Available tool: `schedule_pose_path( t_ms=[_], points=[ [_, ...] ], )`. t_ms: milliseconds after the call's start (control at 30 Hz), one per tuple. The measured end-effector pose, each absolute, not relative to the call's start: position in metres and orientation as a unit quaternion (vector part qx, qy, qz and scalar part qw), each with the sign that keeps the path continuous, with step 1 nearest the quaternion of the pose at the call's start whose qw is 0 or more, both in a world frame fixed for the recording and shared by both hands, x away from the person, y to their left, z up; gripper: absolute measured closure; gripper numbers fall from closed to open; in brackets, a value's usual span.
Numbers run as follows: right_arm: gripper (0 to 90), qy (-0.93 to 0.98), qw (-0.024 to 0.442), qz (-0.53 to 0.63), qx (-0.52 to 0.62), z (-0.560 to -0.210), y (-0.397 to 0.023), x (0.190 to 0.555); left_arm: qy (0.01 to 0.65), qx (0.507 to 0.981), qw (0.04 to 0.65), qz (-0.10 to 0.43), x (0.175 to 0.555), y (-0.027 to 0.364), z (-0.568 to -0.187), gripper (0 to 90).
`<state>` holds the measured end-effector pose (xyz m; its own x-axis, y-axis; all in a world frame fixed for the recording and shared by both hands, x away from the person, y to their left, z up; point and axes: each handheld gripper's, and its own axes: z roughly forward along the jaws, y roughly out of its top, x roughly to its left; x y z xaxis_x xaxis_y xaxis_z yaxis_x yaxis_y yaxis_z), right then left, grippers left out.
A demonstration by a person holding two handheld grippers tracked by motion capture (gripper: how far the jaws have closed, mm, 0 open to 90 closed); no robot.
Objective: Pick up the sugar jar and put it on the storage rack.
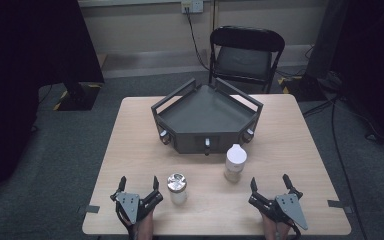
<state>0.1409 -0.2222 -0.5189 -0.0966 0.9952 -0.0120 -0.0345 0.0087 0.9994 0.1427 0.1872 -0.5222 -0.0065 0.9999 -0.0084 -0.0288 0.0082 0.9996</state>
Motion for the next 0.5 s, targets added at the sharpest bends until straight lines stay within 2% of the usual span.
schedule_pose_path(
  t_ms=[500],
  points=[
    [0.0, 0.516, 0.489, 0.528, 0.464, -0.5193, -0.2209, 0.1402, 0.499, 0.487, 0.505, 0.509, 0.1428, 0.1853, -0.5221, 0.0]
  ],
)
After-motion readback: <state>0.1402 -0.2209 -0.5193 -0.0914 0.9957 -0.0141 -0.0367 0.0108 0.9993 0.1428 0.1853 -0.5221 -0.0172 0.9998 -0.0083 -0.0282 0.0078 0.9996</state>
